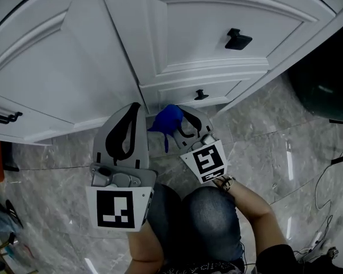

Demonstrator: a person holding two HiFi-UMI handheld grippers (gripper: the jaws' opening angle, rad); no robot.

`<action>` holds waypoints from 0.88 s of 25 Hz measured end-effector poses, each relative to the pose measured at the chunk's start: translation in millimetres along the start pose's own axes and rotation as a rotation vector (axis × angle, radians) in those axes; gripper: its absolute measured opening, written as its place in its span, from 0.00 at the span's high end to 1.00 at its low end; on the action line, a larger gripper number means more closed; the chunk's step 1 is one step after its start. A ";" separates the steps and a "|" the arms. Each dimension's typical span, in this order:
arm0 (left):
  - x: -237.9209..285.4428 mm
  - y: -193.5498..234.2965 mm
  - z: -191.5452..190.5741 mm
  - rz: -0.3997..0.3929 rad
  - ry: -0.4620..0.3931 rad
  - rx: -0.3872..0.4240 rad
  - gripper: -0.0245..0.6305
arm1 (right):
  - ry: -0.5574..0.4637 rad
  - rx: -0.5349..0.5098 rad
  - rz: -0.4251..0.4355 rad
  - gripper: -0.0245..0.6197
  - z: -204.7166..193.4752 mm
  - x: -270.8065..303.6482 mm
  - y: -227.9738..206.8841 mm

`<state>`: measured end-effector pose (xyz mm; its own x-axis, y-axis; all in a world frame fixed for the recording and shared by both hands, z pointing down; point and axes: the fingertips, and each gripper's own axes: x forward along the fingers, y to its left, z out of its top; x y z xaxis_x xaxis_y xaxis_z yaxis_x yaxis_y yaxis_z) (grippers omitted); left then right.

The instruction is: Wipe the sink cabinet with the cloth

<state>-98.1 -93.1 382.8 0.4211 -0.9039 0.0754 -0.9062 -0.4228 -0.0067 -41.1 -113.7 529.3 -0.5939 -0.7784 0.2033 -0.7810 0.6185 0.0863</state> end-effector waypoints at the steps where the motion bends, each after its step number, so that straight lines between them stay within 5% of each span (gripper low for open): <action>1: -0.8 1.3 0.3 0.000 -0.003 -0.002 0.96 | -0.002 -0.009 0.003 0.78 1.0 4.6 2.9; 22: 4.0 -2.9 -1.8 -0.025 -0.005 -0.011 0.96 | -0.006 -0.016 -0.036 0.78 -7.6 20.6 -2.6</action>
<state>-93.8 -95.4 384.9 0.4438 -0.8934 0.0703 -0.8958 -0.4445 0.0061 -49.7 -130.5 540.7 -0.5668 -0.8008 0.1935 -0.7987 0.5917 0.1090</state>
